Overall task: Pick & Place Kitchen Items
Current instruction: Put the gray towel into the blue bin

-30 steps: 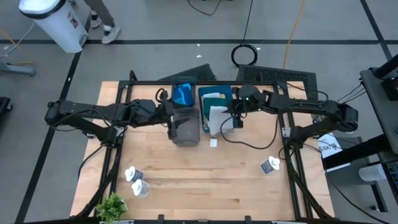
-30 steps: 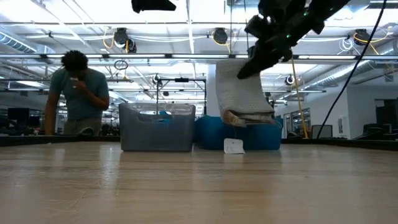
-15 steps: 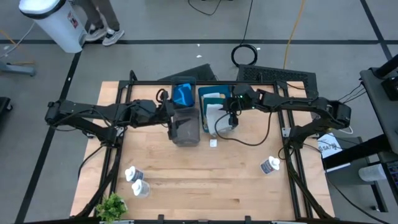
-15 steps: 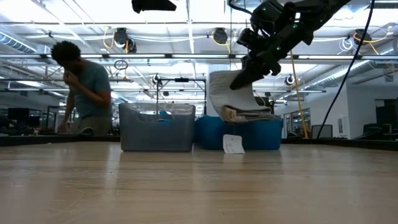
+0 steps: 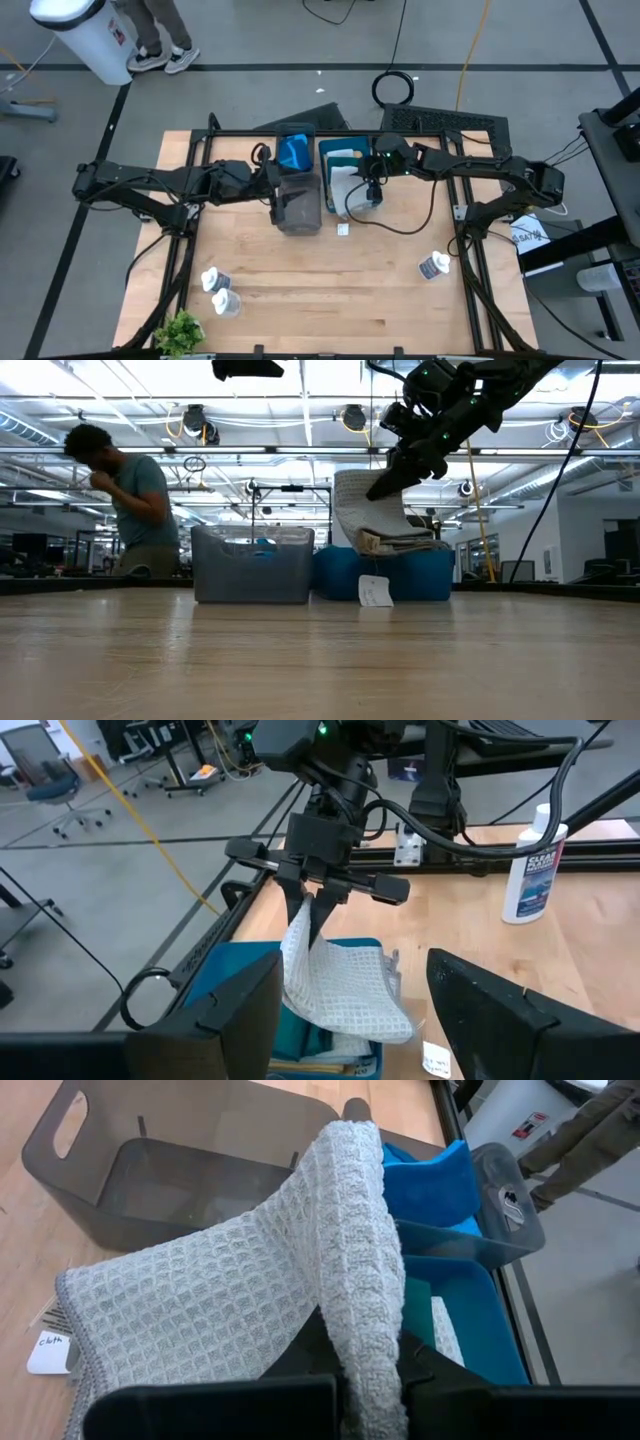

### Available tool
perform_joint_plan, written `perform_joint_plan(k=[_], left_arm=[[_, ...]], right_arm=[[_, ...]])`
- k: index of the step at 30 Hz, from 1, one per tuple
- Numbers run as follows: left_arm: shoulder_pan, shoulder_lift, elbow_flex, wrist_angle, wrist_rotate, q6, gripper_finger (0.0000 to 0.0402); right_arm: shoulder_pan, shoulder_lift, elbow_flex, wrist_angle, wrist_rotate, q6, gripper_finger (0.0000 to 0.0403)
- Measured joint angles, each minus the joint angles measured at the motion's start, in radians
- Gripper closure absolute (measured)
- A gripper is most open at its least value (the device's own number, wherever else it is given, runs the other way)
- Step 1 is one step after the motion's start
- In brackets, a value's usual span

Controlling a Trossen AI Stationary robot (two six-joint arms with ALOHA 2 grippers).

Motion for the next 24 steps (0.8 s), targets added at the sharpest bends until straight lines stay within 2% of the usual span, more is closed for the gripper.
perform_joint_plan(k=[24], left_arm=[[0.0,0.0,0.001,0.007,0.0,-0.005,0.0151]], right_arm=[[-0.026,0.0,0.0,0.04,0.005,-0.053,0.0397]])
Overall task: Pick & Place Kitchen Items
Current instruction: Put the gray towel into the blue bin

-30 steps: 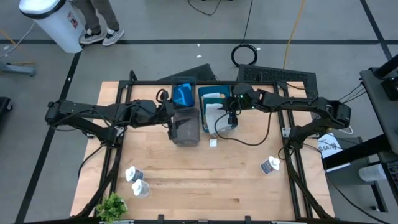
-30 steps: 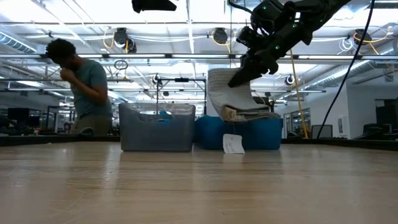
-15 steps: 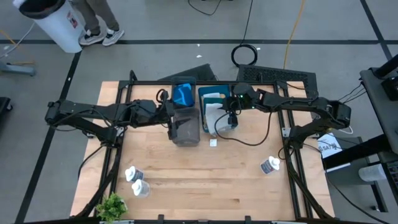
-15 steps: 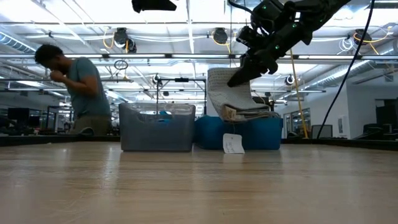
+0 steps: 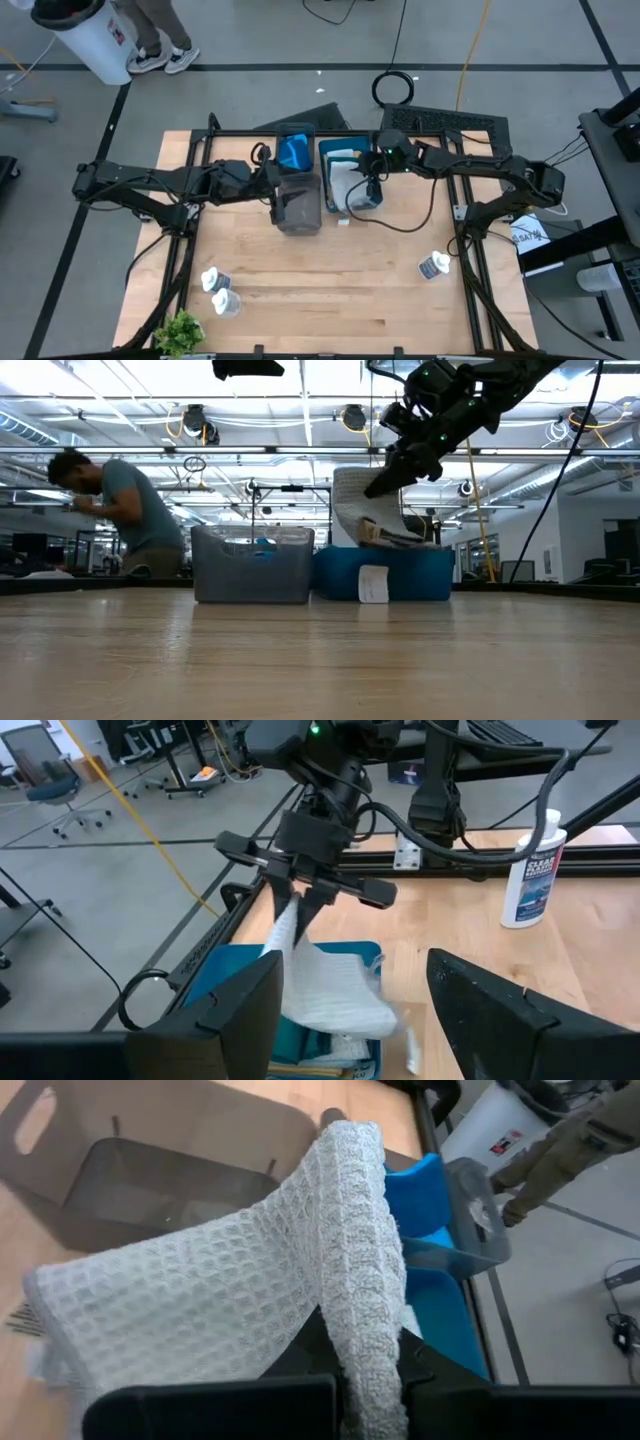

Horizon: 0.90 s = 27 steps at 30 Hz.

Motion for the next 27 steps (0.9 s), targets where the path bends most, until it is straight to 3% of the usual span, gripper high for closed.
perform_joint_plan(k=[27], left_arm=[[0.0,0.0,0.0,0.0,0.0,0.004,0.0151]], right_arm=[[-0.053,0.008,0.0,0.038,-0.005,-0.001,0.0397]])
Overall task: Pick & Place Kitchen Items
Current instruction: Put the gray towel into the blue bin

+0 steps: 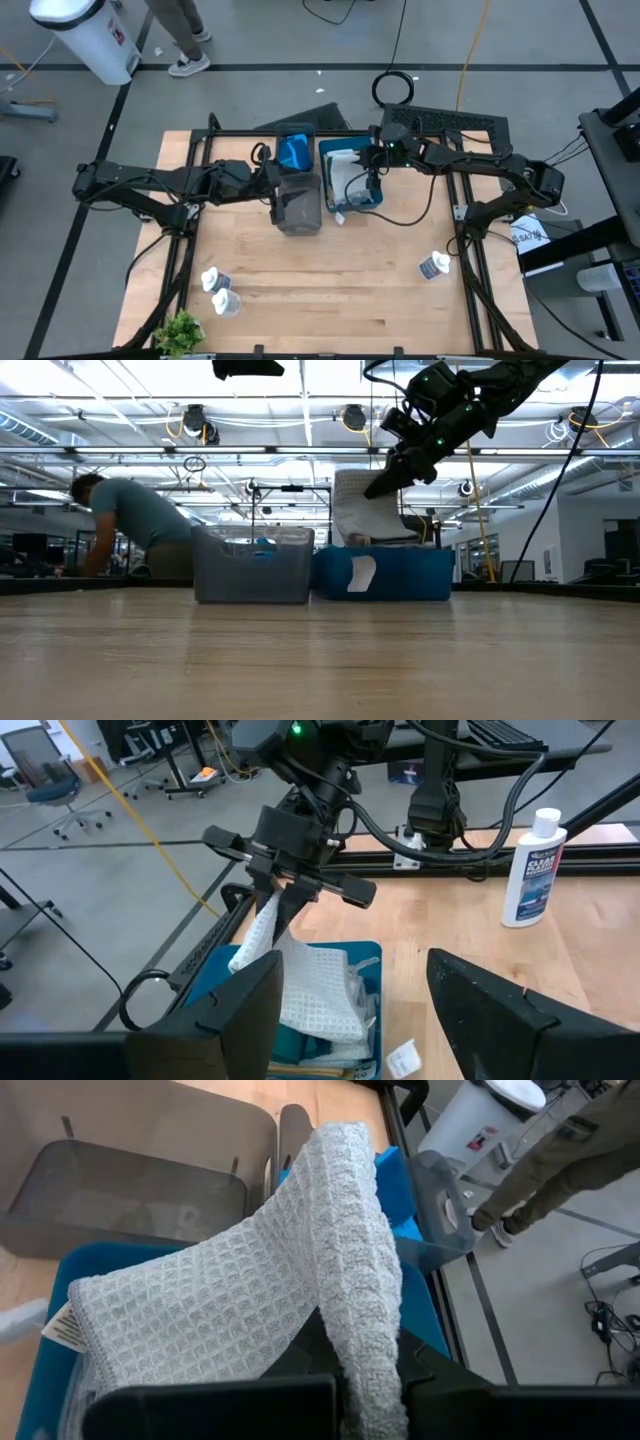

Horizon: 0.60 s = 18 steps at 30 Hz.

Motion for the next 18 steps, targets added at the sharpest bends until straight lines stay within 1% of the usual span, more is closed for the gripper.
perform_joint_plan(k=[7,15,18], left_arm=[[0.0,0.0,0.0,0.0,0.0,0.002,0.0151],[0.0,0.0,0.0,0.0,0.0,0.002,0.0151],[0.0,0.0,0.0,0.0,0.0,0.002,0.0151]], right_arm=[[0.0,0.0,-0.015,0.062,0.0,0.0,0.0397],[0.0,0.0,-0.151,0.277,0.0,-0.026,0.0397],[0.0,0.0,-0.187,0.332,0.0,-0.027,0.0397]])
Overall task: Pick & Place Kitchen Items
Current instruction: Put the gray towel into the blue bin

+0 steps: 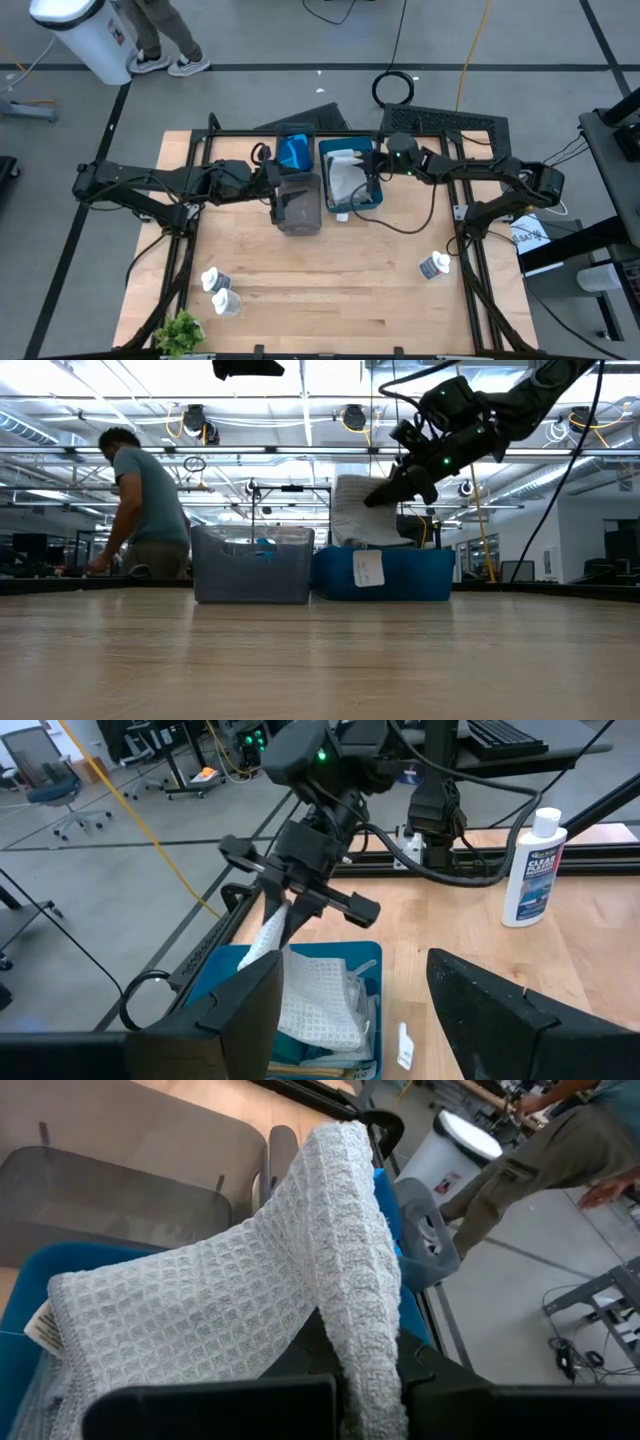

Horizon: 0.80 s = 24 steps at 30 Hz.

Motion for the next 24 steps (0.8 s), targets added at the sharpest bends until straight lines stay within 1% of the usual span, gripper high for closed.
perform_joint_plan(k=[6,10,17,21,24], left_arm=[[0.0,0.0,0.0,0.0,0.0,-0.001,0.0151],[0.0,0.0,0.0,0.0,0.0,-0.001,0.0151],[0.0,0.0,0.0,0.0,0.0,-0.001,0.0151],[0.0,0.0,0.0,0.0,0.0,-0.001,0.0151],[0.0,0.0,0.0,0.0,0.0,-0.001,0.0151]], right_arm=[[-0.001,0.0,-0.046,0.056,0.01,-0.001,0.0397],[-0.001,0.0,-0.048,0.057,0.057,-0.023,0.0397],[-0.013,0.006,-0.048,0.051,0.055,-0.026,0.0397],[-0.02,0.079,-0.049,0.081,0.056,-0.03,0.0397],[-0.02,0.152,-0.048,0.151,0.057,-0.064,0.0397]])
